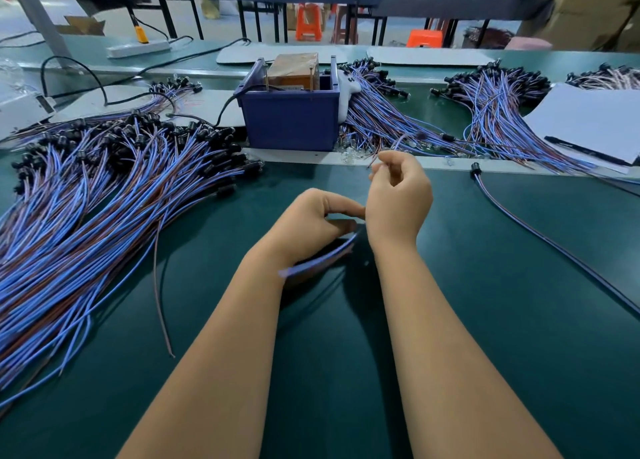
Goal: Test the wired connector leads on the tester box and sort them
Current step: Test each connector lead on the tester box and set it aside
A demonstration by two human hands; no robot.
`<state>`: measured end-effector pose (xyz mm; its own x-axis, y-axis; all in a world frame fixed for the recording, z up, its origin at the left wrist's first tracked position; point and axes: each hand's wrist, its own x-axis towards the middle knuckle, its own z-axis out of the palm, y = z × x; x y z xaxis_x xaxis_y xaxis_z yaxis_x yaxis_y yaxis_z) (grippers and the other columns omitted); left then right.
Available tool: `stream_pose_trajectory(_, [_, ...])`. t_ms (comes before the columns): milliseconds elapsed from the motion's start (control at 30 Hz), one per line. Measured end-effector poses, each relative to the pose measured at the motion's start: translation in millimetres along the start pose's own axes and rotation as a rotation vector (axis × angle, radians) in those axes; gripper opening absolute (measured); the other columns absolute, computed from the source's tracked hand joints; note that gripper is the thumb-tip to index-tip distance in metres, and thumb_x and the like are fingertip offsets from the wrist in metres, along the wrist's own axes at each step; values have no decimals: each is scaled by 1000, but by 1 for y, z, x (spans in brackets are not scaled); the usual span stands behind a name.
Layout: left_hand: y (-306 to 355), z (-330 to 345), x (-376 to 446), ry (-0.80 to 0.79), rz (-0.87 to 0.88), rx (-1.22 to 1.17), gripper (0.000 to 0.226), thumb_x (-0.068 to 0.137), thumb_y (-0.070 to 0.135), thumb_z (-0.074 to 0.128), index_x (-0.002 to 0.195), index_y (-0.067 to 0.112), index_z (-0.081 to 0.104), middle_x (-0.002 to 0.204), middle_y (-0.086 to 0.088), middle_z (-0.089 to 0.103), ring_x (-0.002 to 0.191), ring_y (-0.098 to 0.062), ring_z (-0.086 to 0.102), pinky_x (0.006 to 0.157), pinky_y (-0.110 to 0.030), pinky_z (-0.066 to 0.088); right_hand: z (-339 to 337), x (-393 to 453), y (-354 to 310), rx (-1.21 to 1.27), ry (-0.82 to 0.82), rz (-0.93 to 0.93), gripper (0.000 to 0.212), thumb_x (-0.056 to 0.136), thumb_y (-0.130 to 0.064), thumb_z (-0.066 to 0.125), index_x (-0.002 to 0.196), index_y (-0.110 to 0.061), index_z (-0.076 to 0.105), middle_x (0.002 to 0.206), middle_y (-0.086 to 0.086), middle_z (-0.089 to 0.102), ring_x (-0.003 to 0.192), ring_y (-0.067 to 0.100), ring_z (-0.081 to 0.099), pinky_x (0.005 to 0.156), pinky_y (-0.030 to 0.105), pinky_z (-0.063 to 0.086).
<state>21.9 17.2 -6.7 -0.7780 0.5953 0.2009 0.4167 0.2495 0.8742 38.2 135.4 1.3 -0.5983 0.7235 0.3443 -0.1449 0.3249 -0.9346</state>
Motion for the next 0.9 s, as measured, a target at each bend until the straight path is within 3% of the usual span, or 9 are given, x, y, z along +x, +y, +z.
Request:
stream_pose_trajectory(133, [-2,2,0,-2,32,114,42,82,-15,55,98,16,79,94,7,76,90,-4,68,91,-24,51,-1,3,8,-109,-124,73,28,91,-3,48,105,-27,50,84,-6,67,79,19,63,69,29,43])
stream_pose_trajectory(300, [-3,2,3,79,-27,74,42,86,-12,52,90,22,76,87,9,74,81,2,65,79,-14,47,-11,13,19,-456,-320,64,30,87,-5,50,111,-20,60,102,1,70,96,25,61,69,28,36])
stream_pose_trajectory(467, [-5,1,3,90,-72,-17,42,90,-9,51,91,28,70,85,4,73,81,-5,66,78,-14,49,-25,19,16,-713,-396,-92,41,81,2,46,107,-25,62,107,5,59,86,26,49,63,30,31])
stream_pose_trajectory(600, [-7,3,4,91,-84,-13,32,92,-1,56,92,27,71,85,7,73,81,-4,66,80,-14,49,-46,33,10,-958,-515,-104,40,84,-1,46,100,-28,71,116,7,62,109,32,53,79,35,42])
stream_pose_trajectory(733, [-7,2,5,106,-98,-5,30,93,1,55,93,27,71,85,10,74,81,-1,66,78,-10,47,-70,50,9,-1149,-458,-43,35,88,-9,49,115,-19,68,121,12,62,118,35,49,95,39,38])
stream_pose_trajectory(900, [-7,5,4,116,-107,16,29,94,4,54,94,26,73,81,15,73,78,4,64,74,-7,45,-100,62,20,-1288,-175,126,32,90,-14,48,121,-13,58,129,14,55,123,33,44,99,41,33])
